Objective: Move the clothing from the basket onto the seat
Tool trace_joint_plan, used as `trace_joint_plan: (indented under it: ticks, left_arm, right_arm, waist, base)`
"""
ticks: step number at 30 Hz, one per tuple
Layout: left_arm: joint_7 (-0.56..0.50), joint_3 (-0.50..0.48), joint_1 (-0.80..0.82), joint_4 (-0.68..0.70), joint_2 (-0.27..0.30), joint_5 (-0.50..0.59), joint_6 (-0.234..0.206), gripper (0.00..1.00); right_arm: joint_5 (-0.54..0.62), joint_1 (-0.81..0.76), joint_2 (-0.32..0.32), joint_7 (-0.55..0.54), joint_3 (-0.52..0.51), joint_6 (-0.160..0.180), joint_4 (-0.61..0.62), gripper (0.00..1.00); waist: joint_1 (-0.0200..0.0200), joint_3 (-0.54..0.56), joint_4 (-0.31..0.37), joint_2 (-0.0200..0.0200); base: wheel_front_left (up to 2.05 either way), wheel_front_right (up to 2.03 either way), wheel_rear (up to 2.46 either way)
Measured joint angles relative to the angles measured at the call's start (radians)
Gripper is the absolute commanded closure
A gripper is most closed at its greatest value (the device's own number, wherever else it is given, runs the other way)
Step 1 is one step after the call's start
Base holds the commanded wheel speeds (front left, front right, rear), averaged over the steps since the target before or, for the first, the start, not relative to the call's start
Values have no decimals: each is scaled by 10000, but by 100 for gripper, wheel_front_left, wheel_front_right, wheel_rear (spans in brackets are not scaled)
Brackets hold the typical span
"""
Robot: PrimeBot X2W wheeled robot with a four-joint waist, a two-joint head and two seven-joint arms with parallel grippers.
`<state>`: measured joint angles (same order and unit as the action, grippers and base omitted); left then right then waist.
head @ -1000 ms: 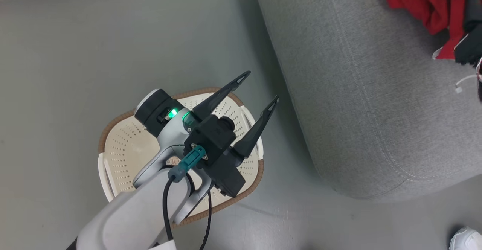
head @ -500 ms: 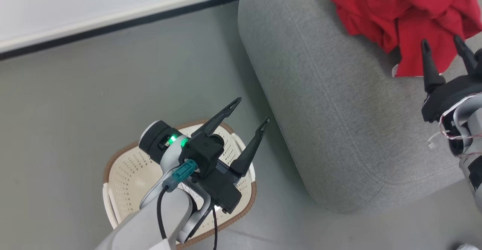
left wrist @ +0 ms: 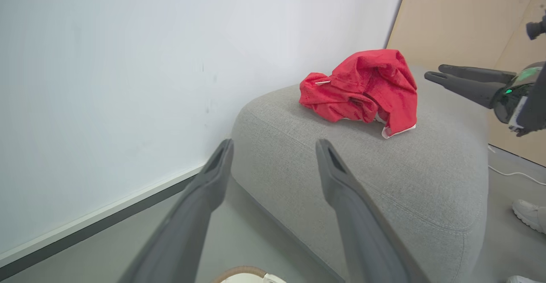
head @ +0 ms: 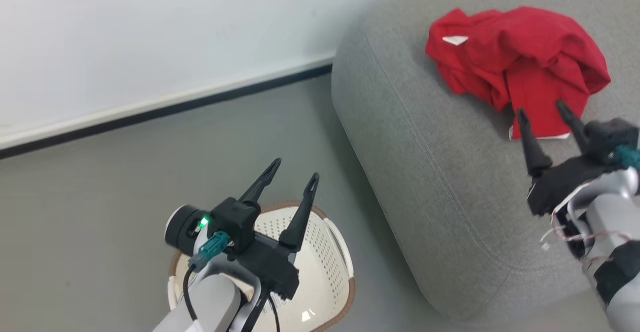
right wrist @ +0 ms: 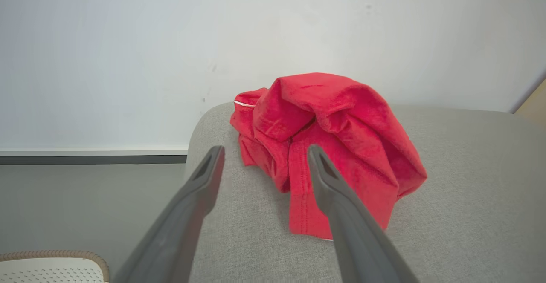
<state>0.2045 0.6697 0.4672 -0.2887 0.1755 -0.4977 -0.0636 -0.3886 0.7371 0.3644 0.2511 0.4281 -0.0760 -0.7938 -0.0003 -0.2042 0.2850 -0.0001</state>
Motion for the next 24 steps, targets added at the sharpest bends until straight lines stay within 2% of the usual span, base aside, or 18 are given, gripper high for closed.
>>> trace_joint_plan:
  ticks: [5, 8, 19, 24]
  left_arm:
    - [100, -267, -560, -410, 107, -61, -161, 0]
    - [174, -378, -901, -606, 211, -90, -249, 0]
    - [311, -1206, -2499, -602, 825, -401, -476, 0]
    - [384, -1758, -3243, -414, 1160, -468, -531, 0]
  right_arm:
    - [23, -1066, -186, 12, 17, 73, 612, 0]
    - [27, -1551, -247, 13, 10, 253, 909, 0]
    - [232, -3988, -420, 13, -148, 1406, 2665, 0]
    - [424, -4735, -489, 13, -123, 1655, 3549, 0]
  waist:
    - [0, 729, -393, 0]
    - [1, 1097, -618, 0]
    - [1, 2341, -1493, -1]
    - [1, 2753, -1810, -1]
  base:
    - [0, 0, 0]
    - [0, 0, 0]
    - [0, 0, 0]
    - [0, 0, 0]
